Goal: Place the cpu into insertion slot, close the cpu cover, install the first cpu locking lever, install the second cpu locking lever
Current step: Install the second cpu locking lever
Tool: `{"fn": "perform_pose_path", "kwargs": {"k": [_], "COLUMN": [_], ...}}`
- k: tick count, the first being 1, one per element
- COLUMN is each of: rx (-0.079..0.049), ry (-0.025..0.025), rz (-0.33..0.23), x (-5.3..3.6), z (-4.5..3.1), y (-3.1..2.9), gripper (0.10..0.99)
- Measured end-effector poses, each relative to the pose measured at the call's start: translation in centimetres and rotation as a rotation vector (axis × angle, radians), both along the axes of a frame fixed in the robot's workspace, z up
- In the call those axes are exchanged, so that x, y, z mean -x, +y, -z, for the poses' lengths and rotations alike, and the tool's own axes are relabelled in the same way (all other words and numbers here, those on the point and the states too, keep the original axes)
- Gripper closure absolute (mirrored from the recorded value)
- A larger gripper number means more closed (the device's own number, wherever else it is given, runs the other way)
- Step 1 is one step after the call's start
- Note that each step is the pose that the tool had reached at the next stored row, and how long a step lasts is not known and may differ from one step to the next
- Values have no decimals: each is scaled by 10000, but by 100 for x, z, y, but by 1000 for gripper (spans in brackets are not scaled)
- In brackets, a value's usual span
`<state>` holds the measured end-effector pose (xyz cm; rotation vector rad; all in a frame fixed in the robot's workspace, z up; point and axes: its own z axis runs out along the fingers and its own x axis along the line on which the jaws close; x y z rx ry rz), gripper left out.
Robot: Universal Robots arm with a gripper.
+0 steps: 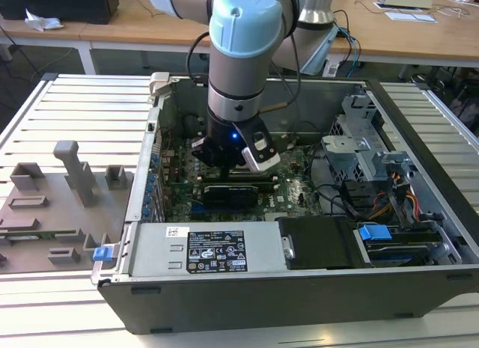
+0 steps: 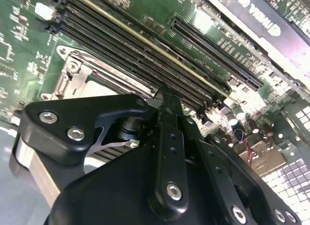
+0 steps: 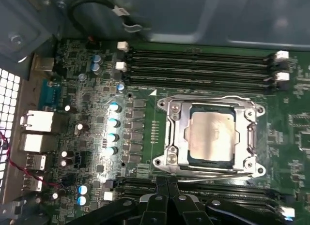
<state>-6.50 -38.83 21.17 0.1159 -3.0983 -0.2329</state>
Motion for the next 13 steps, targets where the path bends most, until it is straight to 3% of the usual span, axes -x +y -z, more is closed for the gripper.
{"fn": "perform_pose_path", "kwargs": {"k": [10, 13], "rx": [-223, -330], "ry": [2, 0], "rz": [-525, -689], "x": [42, 46], "z": [72, 92], "y": [46, 93], "gripper": [980, 980]}}
